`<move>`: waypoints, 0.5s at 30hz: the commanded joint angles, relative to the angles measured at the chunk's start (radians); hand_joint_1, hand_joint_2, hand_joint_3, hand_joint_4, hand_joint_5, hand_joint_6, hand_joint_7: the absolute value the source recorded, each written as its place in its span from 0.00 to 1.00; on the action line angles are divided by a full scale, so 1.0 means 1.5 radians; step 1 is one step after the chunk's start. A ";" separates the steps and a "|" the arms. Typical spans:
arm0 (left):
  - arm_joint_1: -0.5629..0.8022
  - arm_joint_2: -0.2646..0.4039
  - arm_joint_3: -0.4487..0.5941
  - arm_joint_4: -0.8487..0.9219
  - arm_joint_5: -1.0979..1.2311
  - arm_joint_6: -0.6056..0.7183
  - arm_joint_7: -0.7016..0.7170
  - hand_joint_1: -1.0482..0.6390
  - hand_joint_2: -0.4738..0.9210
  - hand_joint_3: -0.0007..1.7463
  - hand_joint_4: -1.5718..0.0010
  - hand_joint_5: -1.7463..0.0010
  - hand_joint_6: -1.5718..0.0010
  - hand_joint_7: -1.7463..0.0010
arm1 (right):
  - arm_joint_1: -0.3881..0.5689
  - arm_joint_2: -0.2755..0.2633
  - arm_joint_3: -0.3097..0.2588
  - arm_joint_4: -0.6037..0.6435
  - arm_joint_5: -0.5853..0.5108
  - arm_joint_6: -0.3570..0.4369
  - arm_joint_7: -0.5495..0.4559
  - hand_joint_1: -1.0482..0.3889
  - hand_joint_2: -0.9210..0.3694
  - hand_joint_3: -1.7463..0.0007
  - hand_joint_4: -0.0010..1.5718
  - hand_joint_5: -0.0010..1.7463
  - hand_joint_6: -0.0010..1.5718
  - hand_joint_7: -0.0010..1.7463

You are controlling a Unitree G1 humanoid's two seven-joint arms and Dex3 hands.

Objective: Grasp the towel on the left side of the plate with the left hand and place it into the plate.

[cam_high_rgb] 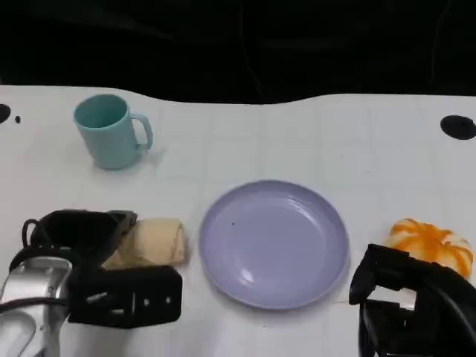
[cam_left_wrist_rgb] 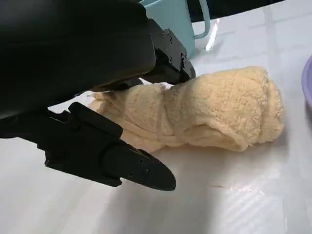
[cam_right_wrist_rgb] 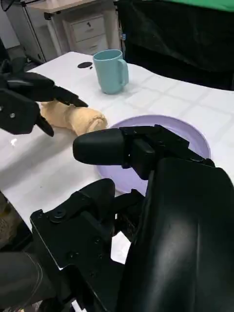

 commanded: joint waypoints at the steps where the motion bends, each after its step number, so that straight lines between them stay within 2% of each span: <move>1: -0.002 0.000 -0.001 0.097 -0.040 -0.078 0.106 0.42 1.00 0.07 0.56 0.76 0.66 0.98 | 0.001 -0.007 0.000 -0.013 0.001 0.011 -0.006 0.72 0.30 0.20 0.51 1.00 0.38 0.98; 2: -0.003 0.001 0.000 0.116 -0.047 -0.099 0.137 0.45 1.00 0.11 0.60 0.50 0.56 0.97 | 0.000 -0.006 0.000 -0.014 0.001 0.012 -0.006 0.72 0.30 0.20 0.51 1.00 0.38 0.98; 3: -0.005 0.001 0.001 0.132 -0.056 -0.116 0.160 0.46 1.00 0.14 0.59 0.43 0.48 0.96 | 0.000 -0.006 0.001 -0.013 0.000 0.011 -0.006 0.72 0.30 0.20 0.51 1.00 0.38 0.98; 4: -0.007 0.002 0.001 0.148 -0.061 -0.133 0.183 0.47 1.00 0.17 0.56 0.43 0.41 0.95 | 0.000 -0.005 0.001 -0.012 0.001 0.011 -0.006 0.71 0.30 0.20 0.51 1.00 0.38 0.98; 5: -0.009 0.004 0.001 0.165 -0.066 -0.158 0.218 0.48 1.00 0.19 0.52 0.28 0.30 0.93 | -0.001 -0.005 0.001 -0.012 0.001 0.011 -0.006 0.71 0.30 0.20 0.51 1.00 0.38 0.98; 7: -0.011 0.007 0.000 0.190 -0.069 -0.197 0.276 0.49 0.99 0.18 0.48 0.06 0.21 0.88 | -0.003 -0.004 0.000 -0.013 0.001 0.015 -0.008 0.70 0.31 0.20 0.51 1.00 0.39 0.98; 8: -0.012 0.009 -0.001 0.200 -0.068 -0.214 0.306 0.48 0.98 0.19 0.46 0.03 0.25 0.78 | -0.005 -0.004 0.001 -0.014 0.001 0.019 -0.011 0.70 0.31 0.21 0.51 1.00 0.39 0.98; 11: -0.012 0.013 -0.002 0.205 -0.063 -0.228 0.348 0.47 0.99 0.18 0.46 0.00 0.53 0.24 | -0.008 -0.003 0.002 -0.017 0.000 0.026 -0.016 0.70 0.31 0.21 0.51 1.00 0.39 0.98; 13: -0.005 0.013 0.004 0.189 -0.065 -0.223 0.359 0.47 1.00 0.18 0.50 0.00 0.60 0.08 | -0.007 -0.003 0.004 -0.019 -0.001 0.025 -0.017 0.70 0.31 0.21 0.51 1.00 0.39 0.98; 15: 0.002 0.012 0.011 0.172 -0.070 -0.218 0.365 0.48 1.00 0.18 0.52 0.00 0.62 0.02 | -0.007 -0.003 0.005 -0.020 0.000 0.026 -0.018 0.70 0.31 0.21 0.51 1.00 0.39 0.98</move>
